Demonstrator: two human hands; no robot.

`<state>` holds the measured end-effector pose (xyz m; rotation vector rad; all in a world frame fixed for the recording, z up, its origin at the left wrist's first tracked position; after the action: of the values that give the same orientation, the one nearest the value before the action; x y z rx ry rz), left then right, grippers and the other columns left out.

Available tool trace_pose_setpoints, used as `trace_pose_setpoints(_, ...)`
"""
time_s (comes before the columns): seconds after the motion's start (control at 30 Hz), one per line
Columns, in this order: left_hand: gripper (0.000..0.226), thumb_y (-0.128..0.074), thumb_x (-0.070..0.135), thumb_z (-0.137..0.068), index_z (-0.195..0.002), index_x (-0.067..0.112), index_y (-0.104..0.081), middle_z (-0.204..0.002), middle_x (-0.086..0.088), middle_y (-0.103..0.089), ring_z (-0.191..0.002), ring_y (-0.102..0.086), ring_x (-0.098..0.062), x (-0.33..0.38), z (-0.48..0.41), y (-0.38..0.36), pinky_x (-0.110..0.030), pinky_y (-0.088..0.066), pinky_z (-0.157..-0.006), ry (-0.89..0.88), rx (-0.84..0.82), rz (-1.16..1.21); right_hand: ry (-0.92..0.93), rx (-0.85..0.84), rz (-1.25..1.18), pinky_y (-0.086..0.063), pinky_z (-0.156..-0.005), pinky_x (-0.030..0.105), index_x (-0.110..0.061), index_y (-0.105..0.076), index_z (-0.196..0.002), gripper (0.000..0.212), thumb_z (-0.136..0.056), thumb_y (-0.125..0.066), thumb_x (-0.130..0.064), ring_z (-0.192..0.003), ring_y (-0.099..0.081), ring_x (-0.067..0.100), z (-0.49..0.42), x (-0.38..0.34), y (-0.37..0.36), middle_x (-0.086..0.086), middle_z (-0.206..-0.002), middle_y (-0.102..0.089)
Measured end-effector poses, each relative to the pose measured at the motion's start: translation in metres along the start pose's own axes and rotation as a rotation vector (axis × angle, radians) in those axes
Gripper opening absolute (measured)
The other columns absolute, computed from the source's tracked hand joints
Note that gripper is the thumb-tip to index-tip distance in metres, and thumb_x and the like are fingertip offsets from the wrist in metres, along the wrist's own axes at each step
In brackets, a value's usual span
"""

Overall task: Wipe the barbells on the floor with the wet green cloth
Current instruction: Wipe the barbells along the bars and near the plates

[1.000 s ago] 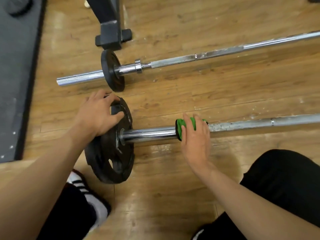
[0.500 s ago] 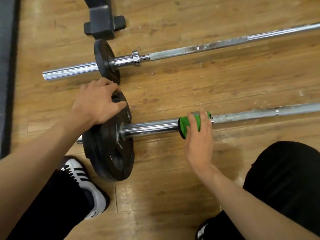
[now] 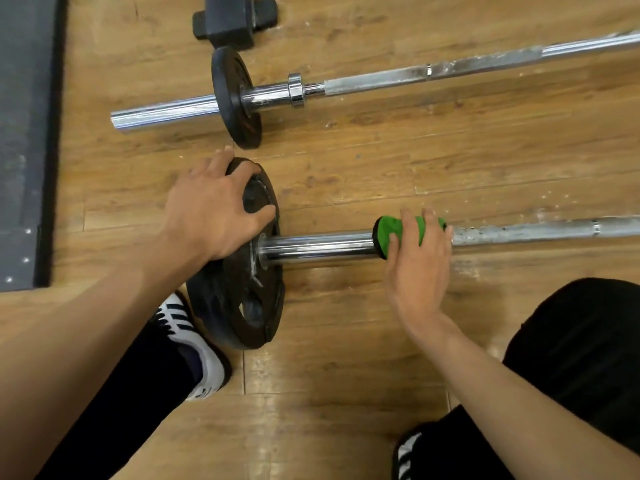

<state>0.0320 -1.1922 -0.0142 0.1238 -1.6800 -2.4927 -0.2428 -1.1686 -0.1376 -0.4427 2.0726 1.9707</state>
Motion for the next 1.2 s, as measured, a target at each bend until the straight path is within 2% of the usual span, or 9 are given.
trace_pose_setpoints(0.07, 0.084, -0.038, 0.073, -0.08, -0.149, 0.025, -0.05, -0.166, -0.013, -0.033, -0.148, -0.035, -0.038, 0.0, 0.009, -0.005, -0.054, -0.037, -0.114, 0.01, 0.018, 0.005, -0.033, -0.086, 0.031, -0.046, -0.101, 0.05, -0.011, -0.064, -0.132, 0.034, -0.107, -0.048, -0.029, -0.114, -0.06, 0.044, -0.028, -0.004, -0.001, 0.023, -0.127, -0.063)
trace_pose_setpoints(0.17, 0.079, -0.044, 0.07, -0.084, -0.147, 0.024, -0.051, -0.164, -0.011, -0.035, -0.145, -0.037, -0.038, -0.002, 0.02, -0.009, -0.054, -0.04, -0.112, 0.017, 0.062, 0.004, -0.102, -0.148, 0.075, -0.039, -0.066, 0.039, -0.013, -0.068, -0.118, 0.036, -0.109, -0.043, -0.037, -0.093, -0.064, 0.043, -0.046, -0.004, -0.001, 0.018, -0.11, -0.065)
trace_pose_setpoints(0.27, 0.075, -0.047, 0.069, -0.087, -0.146, 0.023, -0.053, -0.157, -0.011, -0.04, -0.138, -0.04, -0.036, 0.0, 0.033, -0.016, -0.051, -0.041, -0.108, 0.011, 0.095, 0.003, -0.037, 0.0, -0.033, -0.049, -0.093, 0.048, -0.012, -0.063, -0.129, 0.028, -0.107, -0.05, -0.023, -0.112, -0.058, 0.04, -0.002, -0.004, 0.011, 0.019, -0.125, -0.061)
trace_pose_setpoints(0.37, 0.085, -0.035, 0.075, -0.082, -0.145, 0.022, -0.055, -0.133, -0.013, -0.048, -0.123, -0.043, -0.036, 0.0, 0.038, -0.013, -0.047, -0.039, -0.102, 0.087, 0.142, 0.115, -0.052, -0.035, -0.034, -0.036, -0.117, 0.053, -0.011, -0.057, -0.135, 0.033, -0.103, -0.054, -0.015, -0.125, -0.053, 0.039, 0.022, 0.002, 0.008, 0.022, -0.136, -0.057)
trace_pose_setpoints(0.57, 0.082, -0.038, 0.073, -0.083, -0.144, 0.021, -0.054, -0.133, -0.014, -0.047, -0.123, -0.042, -0.038, 0.005, 0.04, -0.015, -0.05, -0.034, -0.103, 0.157, 0.13, 0.016, -0.19, -0.283, -0.012, -0.047, -0.081, 0.044, -0.016, -0.065, -0.128, 0.029, -0.101, -0.058, -0.025, -0.113, -0.058, 0.042, -0.027, 0.012, -0.003, 0.019, -0.118, -0.066)
trace_pose_setpoints(0.77, 0.084, -0.041, 0.066, -0.087, -0.154, 0.017, -0.047, -0.158, -0.012, -0.042, -0.148, -0.034, -0.038, 0.006, 0.065, -0.028, -0.053, -0.024, -0.122, 0.16, 0.102, 0.004, -0.095, -0.108, 0.035, -0.031, -0.12, 0.05, -0.01, -0.061, -0.129, 0.032, -0.098, -0.059, -0.013, -0.121, -0.056, 0.039, 0.043, 0.003, 0.014, 0.021, -0.133, -0.059)
trace_pose_setpoints(0.93, 0.084, -0.046, 0.063, -0.089, -0.157, 0.014, -0.043, -0.16, -0.012, -0.039, -0.152, -0.03, -0.037, 0.014, 0.079, -0.031, -0.052, -0.022, -0.123, 0.176, 0.109, 0.018, -0.176, -0.427, 0.097, -0.041, -0.074, 0.037, -0.016, -0.064, -0.126, 0.027, -0.102, -0.054, -0.023, -0.105, -0.063, 0.04, -0.002, 0.007, 0.003, 0.016, -0.116, -0.066)
trace_pose_setpoints(1.1, 0.072, -0.065, 0.051, -0.096, -0.154, 0.012, -0.047, -0.16, -0.013, -0.041, -0.146, -0.038, -0.04, 0.014, 0.08, -0.032, -0.055, -0.029, -0.118, 0.166, 0.152, 0.014, -0.098, -0.15, 0.013, -0.04, -0.113, 0.051, -0.012, -0.061, -0.13, 0.033, -0.097, -0.061, -0.015, -0.122, -0.053, 0.04, 0.064, 0.0, 0.023, 0.02, -0.134, -0.057)
trace_pose_setpoints(1.2, 0.072, -0.064, 0.051, -0.096, -0.155, 0.014, -0.046, -0.16, -0.012, -0.042, -0.148, -0.037, -0.039, 0.012, 0.073, -0.03, -0.054, -0.029, -0.118, 0.159, 0.143, 0.011, -0.052, -0.154, 0.047, -0.043, -0.109, 0.049, -0.013, -0.066, -0.12, 0.03, -0.092, -0.066, -0.02, -0.113, -0.057, 0.038, 0.042, 0.001, 0.014, 0.016, -0.123, -0.064)
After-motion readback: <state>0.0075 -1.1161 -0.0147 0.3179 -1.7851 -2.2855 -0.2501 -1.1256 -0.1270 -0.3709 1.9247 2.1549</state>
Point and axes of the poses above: each hand's wrist, its own z-axis away from the middle knuckle, its own y-axis out of the back of the hand, x = y × z, the point moved 4 cm from there along -z, towards the middle knuckle
